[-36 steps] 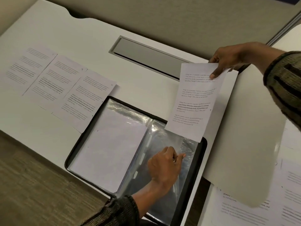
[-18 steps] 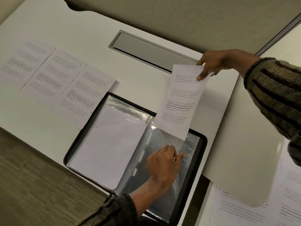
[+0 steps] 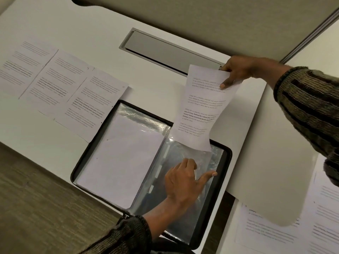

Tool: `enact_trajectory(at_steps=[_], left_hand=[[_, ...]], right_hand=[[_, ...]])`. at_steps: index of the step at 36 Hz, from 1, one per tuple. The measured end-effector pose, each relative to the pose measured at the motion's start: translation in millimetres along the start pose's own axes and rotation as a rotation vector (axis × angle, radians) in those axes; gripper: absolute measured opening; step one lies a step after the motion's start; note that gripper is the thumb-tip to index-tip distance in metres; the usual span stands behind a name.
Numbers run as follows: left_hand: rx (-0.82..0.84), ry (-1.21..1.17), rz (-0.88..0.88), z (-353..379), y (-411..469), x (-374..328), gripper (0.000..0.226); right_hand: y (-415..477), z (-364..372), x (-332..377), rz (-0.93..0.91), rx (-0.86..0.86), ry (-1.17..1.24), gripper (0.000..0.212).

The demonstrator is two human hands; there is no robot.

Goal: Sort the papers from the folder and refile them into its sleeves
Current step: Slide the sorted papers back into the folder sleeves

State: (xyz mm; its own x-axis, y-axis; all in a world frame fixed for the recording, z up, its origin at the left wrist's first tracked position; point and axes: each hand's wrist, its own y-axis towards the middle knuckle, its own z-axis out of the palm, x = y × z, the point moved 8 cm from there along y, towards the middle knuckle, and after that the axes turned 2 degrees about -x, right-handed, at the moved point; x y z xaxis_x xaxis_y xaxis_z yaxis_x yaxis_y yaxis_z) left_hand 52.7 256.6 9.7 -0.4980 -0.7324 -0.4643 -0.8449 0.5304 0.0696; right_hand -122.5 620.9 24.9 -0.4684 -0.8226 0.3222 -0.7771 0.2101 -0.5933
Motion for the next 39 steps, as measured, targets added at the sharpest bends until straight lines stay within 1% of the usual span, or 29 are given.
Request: enact_trajectory(at_steps=[3, 6, 9, 11, 13, 15, 17, 22, 25, 29, 33, 39], left_hand=[[0.037, 0.039, 0.037, 6.1, -3.3, 0.5, 0.064], [0.084, 0.088, 0.101, 14.1, -8.4, 1.6, 0.054], [0.122, 0.112, 0.126, 18.5, -10.1, 3.8, 0.046], [0.147, 0.118, 0.137, 21.9, -9.8, 4.7, 0.04], [0.175, 0.125, 0.158, 25.9, -8.7, 5.7, 0.039], [0.202, 0.15, 0.189, 30.0, -8.7, 8.0, 0.044], [0.22, 0.187, 0.194, 36.1, -10.1, 14.3, 0.056], [0.373, 0.238, 0.2, 60.2, -19.3, 37.1, 0.103], [0.491, 0.227, 0.229, 69.0, -25.8, 47.4, 0.12], [0.581, 0.274, 0.278, 79.5, -34.1, 54.7, 0.124], [0.565, 0.241, 0.269, 80.0, -33.8, 51.5, 0.126], [0.578, 0.233, 0.392, 78.1, -29.5, 32.5, 0.129]], right_hand=[[1.7, -2.1, -4.9, 0.004, -0.038, -0.002, 0.033], [3.7, 0.9, -10.4, 0.016, -0.031, 0.018, 0.03], [2.9, 4.1, -13.0, 0.022, -0.024, 0.002, 0.028], [4.1, 5.5, -15.8, 0.022, -0.033, -0.011, 0.031], [5.7, 7.4, -18.6, 0.019, -0.035, -0.023, 0.04], [6.9, 10.3, -20.1, 0.024, -0.035, -0.038, 0.045], [10.0, 13.3, -22.6, 0.033, -0.036, -0.044, 0.046], [16.5, 21.1, -19.0, 0.025, -0.029, -0.031, 0.045], [19.1, 27.3, -13.7, 0.006, 0.001, -0.024, 0.042], [19.1, 35.2, -9.4, -0.003, 0.042, 0.01, 0.041], [15.6, 45.0, -4.8, -0.017, 0.106, -0.015, 0.044], [14.1, 53.8, -5.7, -0.002, 0.123, -0.047, 0.047]])
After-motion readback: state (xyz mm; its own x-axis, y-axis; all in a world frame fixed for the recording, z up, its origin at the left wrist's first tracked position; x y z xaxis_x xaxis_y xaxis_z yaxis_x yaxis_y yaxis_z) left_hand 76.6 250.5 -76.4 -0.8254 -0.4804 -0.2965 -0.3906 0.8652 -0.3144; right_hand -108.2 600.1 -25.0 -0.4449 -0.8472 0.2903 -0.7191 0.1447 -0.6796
